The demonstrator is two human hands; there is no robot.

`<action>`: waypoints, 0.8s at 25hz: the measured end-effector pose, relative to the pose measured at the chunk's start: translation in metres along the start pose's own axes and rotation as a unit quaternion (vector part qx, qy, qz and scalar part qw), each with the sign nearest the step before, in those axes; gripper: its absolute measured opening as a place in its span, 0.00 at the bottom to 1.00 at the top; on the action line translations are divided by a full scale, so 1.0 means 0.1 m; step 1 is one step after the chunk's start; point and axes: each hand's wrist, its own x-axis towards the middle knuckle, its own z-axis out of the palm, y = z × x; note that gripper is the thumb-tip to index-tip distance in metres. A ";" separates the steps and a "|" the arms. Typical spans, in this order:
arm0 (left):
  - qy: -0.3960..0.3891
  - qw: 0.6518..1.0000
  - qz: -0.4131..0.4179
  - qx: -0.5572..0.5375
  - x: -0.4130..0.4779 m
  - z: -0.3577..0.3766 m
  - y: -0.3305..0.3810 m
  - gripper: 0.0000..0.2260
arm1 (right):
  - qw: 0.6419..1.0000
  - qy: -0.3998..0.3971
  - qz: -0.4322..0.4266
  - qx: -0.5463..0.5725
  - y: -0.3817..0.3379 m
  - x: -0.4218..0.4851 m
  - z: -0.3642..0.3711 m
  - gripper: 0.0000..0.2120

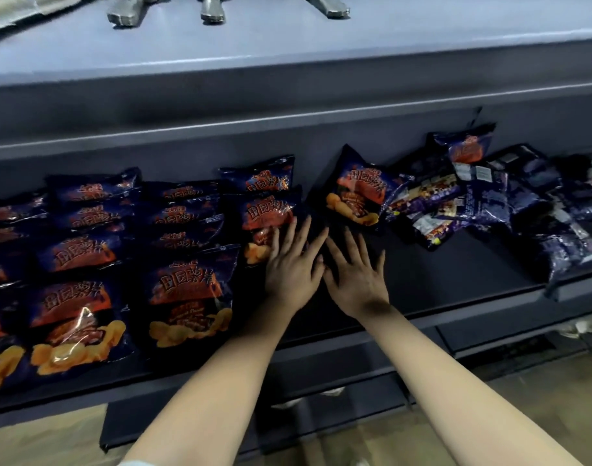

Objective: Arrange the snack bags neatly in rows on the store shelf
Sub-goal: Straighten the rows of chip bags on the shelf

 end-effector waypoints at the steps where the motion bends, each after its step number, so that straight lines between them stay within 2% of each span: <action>1: -0.012 1.000 -0.005 0.008 0.00 0.00 0.00 0.23 | 1.000 -0.004 0.003 0.002 0.00 0.01 0.00 0.27; 4: -0.046 0.999 -0.015 0.007 0.01 0.01 -0.01 0.23 | 1.000 -0.006 0.013 0.005 -0.01 0.01 0.00 0.28; 9: -0.054 0.998 -0.022 0.008 0.03 -0.03 0.01 0.24 | 1.000 -0.022 0.021 0.005 0.00 0.04 0.00 0.27; 20: -0.022 0.999 -0.028 0.024 -0.02 -0.02 -0.01 0.24 | 0.999 -0.049 0.012 -0.015 -0.01 0.05 0.04 0.28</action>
